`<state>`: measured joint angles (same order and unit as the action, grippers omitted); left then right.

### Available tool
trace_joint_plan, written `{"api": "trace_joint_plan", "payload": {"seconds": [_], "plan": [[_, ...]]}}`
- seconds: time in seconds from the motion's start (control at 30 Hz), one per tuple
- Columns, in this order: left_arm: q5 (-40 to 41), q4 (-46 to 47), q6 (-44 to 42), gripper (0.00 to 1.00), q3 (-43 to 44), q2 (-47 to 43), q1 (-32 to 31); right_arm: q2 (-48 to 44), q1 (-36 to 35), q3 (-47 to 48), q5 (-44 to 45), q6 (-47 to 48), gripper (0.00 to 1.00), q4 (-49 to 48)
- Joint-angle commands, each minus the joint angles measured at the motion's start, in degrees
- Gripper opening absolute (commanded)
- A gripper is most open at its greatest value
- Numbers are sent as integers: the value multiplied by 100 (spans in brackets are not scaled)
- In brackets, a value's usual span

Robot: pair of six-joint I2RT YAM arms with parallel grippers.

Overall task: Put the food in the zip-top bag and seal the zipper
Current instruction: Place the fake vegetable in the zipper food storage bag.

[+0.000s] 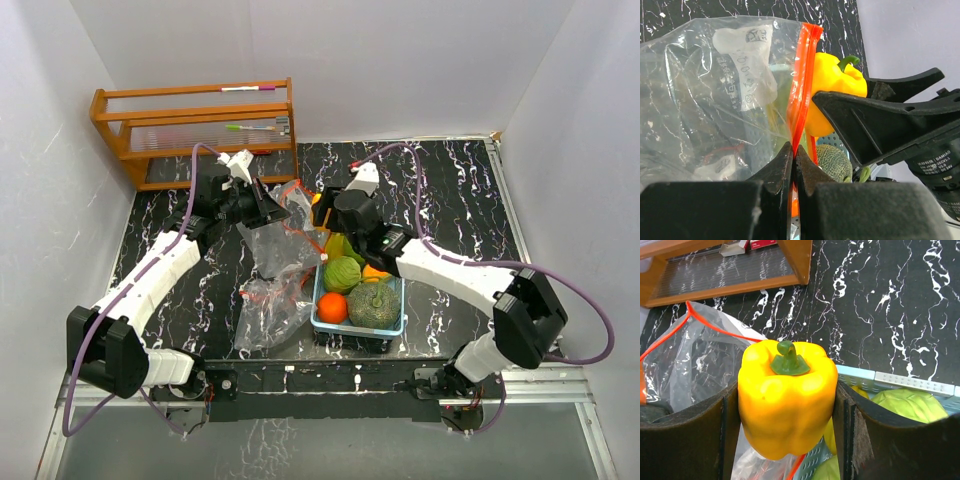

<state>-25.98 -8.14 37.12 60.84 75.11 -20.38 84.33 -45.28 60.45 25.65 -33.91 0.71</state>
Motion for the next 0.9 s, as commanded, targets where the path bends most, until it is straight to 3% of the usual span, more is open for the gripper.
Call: {"api": "trace_joint_plan", "payload": {"seconds": [0.0, 0.27, 0.43, 0.53, 0.63, 0.87], "plan": [[-145, 86, 35, 0, 26, -241, -17, 182, -289, 665, 884, 454, 14, 358], [-232, 285, 128, 0, -62, -111, -17, 593, -698, 933, 98, 1418, 19, 47], [-224, 249, 90, 0, -71, -120, -14, 539, -731, 724, -216, 1322, 49, -129], [-215, 191, 50, 0, -57, -149, -14, 396, -731, 636, -149, 1291, 80, -189], [-155, 42, -69, 0, 0, -175, -11, 318, -737, 730, -15, 1340, 96, 27], [79, -418, -427, 0, 139, -313, -18, 120, -729, 596, 540, 1388, 98, 306]]}}
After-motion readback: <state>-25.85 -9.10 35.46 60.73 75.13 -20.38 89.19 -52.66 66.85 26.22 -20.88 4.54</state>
